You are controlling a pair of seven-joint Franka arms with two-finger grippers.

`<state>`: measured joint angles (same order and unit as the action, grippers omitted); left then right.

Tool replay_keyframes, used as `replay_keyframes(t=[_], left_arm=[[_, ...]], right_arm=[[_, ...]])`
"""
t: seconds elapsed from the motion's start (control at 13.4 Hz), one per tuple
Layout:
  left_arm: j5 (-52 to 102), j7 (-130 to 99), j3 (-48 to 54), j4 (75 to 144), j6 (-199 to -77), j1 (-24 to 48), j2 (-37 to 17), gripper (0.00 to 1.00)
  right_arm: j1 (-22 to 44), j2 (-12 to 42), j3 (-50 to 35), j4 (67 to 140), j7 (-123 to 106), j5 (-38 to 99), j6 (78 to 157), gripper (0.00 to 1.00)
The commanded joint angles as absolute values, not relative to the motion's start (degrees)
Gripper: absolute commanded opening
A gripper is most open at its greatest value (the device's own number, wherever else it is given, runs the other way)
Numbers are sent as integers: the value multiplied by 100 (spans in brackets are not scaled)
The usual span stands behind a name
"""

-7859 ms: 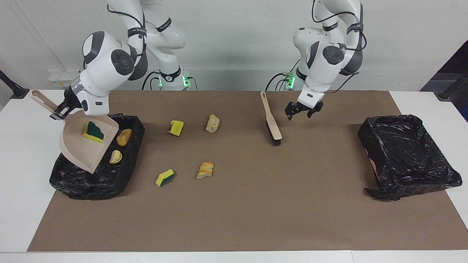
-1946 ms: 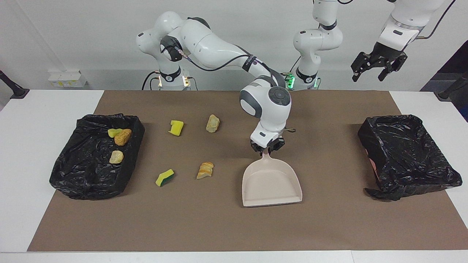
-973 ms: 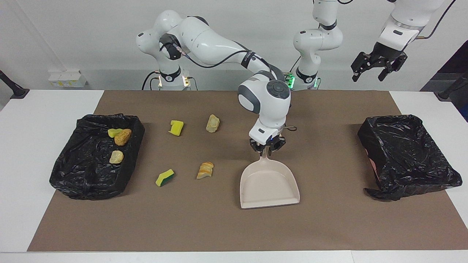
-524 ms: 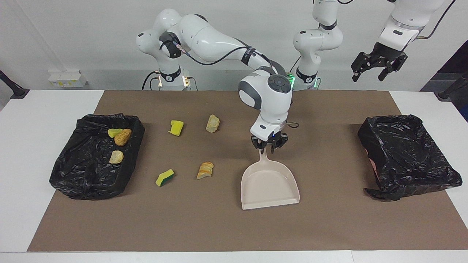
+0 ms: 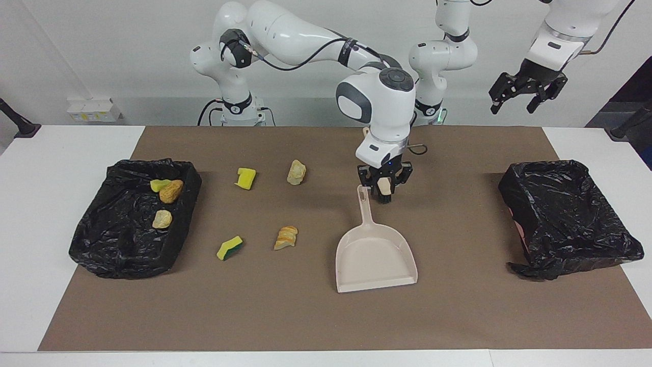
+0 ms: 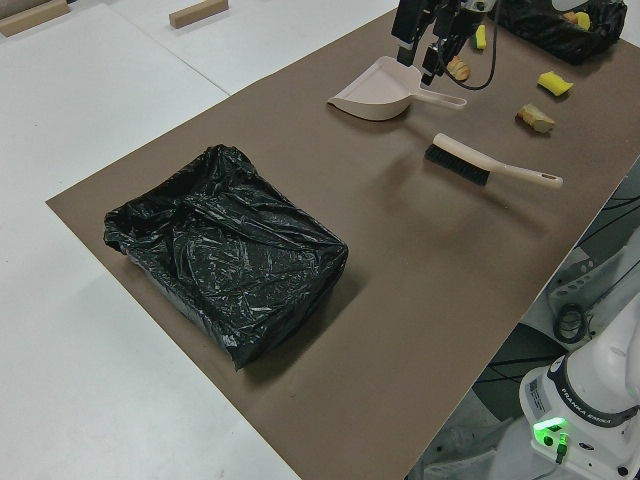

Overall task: Sweep and dump trash in bin
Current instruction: 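Lower the dustpan onto the table and release it with the right gripper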

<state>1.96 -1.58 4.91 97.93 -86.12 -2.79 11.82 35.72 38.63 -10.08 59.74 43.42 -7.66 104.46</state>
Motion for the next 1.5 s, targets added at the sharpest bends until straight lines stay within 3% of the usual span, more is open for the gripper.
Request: replay_keyframes(t=[0.0,0.07,0.15,0.37,0.67,1.12,1.42], left_arm=[[123,-141,545,9694,-8499,-369,1160,100],[123,-141,545,9694,-8499,-369,1160,100],[123,-141,545,9694,-8499,-369,1160,100],[123,-141,545,9694,-8499,-369,1160,100],[123,-141,545,9694,-8499,-343,1160,100],[132,-176,571,9756,-8988,-281,1073,100],[62,-893,624,9520,-10089,95,301,100]], right_arm=[[3507,3218,-1037,6775,4605,-283,10468,69],[3559,3121,-1037,6916,4632,-203,10476,71],[3620,2955,-1037,7187,4667,-202,10485,80],[3726,2384,-1037,8214,4729,-193,10651,80],[4173,1583,-1055,10060,4957,-79,11854,80],[4667,1214,-1055,11362,4931,-88,12742,80],[4781,1011,-1072,11821,4904,-79,13121,80]])
